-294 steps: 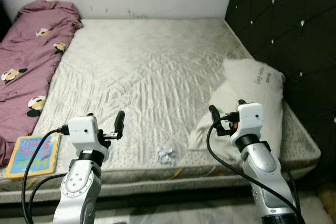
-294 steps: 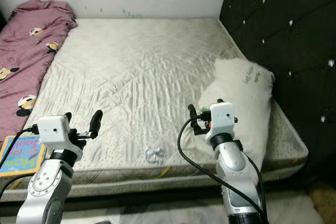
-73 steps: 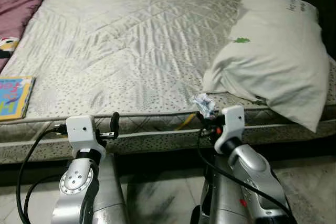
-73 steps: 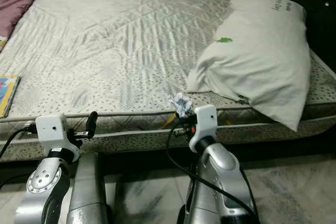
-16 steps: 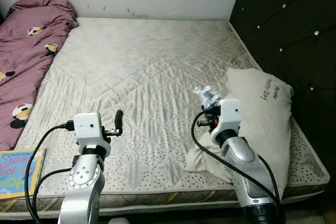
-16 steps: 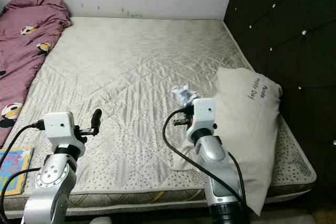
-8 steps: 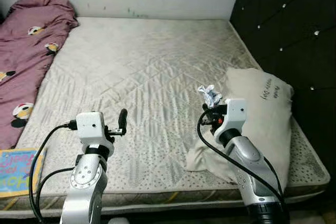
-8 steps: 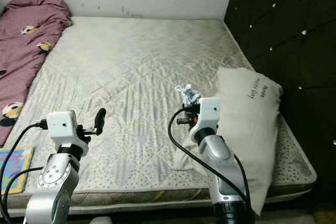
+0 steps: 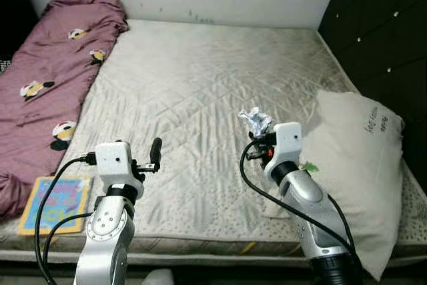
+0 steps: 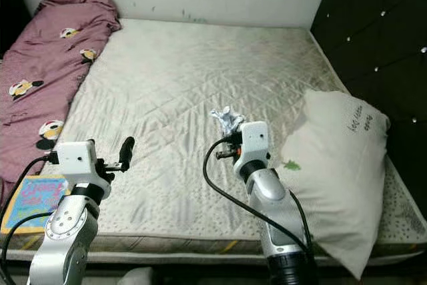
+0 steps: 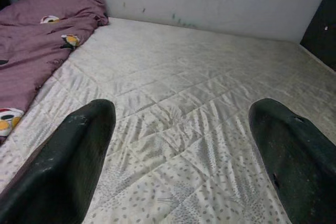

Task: Clean up the room

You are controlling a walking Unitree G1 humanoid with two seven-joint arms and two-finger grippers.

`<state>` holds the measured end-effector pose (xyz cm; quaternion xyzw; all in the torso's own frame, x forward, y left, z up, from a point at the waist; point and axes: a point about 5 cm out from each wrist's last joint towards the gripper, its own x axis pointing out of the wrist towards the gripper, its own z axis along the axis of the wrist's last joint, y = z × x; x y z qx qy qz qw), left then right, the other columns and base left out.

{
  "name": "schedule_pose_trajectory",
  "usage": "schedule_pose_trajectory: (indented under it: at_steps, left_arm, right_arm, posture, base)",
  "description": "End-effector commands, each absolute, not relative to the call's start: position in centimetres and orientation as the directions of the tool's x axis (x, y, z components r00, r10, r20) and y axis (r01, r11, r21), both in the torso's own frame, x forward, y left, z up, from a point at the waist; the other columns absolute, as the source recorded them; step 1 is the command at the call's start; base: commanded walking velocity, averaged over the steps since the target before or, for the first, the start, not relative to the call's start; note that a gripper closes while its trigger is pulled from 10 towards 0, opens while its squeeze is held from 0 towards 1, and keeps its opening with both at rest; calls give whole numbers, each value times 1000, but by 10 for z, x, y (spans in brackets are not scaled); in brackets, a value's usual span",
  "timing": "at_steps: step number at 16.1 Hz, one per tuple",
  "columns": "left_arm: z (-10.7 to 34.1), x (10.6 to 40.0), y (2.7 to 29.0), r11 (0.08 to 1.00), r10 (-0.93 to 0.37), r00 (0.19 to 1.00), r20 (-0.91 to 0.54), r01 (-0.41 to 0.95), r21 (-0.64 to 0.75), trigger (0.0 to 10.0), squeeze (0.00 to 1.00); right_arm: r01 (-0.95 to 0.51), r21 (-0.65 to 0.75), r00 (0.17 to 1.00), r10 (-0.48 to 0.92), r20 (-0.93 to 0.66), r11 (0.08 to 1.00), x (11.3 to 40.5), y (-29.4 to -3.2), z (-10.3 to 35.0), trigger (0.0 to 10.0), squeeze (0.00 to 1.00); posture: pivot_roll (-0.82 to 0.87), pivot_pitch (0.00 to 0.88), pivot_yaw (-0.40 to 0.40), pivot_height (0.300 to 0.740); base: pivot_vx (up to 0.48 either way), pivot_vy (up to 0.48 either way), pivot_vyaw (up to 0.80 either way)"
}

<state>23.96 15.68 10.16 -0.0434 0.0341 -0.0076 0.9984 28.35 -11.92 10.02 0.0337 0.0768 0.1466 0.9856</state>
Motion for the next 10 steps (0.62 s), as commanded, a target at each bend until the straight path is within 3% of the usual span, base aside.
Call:
schedule_pose_trajectory:
  at_steps: [1, 10]
  left_arm:
    - [105, 240, 156, 996, -28, 998, -57, 23, -92, 10000, 0]
    - [105, 243, 160, 995, 14, 998, -63, -20, -94, 10000, 0]
  right_arm:
    - [-280, 81, 948, 289, -131, 956, 286, -123, 102, 10000, 0]
    - [-307, 129, 943, 319, -89, 943, 288, -119, 107, 10000, 0]
  posture:
    - [62, 0, -43, 740]
    - [54, 0, -36, 740]
  base:
    - [0, 424, 0]
    - [0, 419, 0]
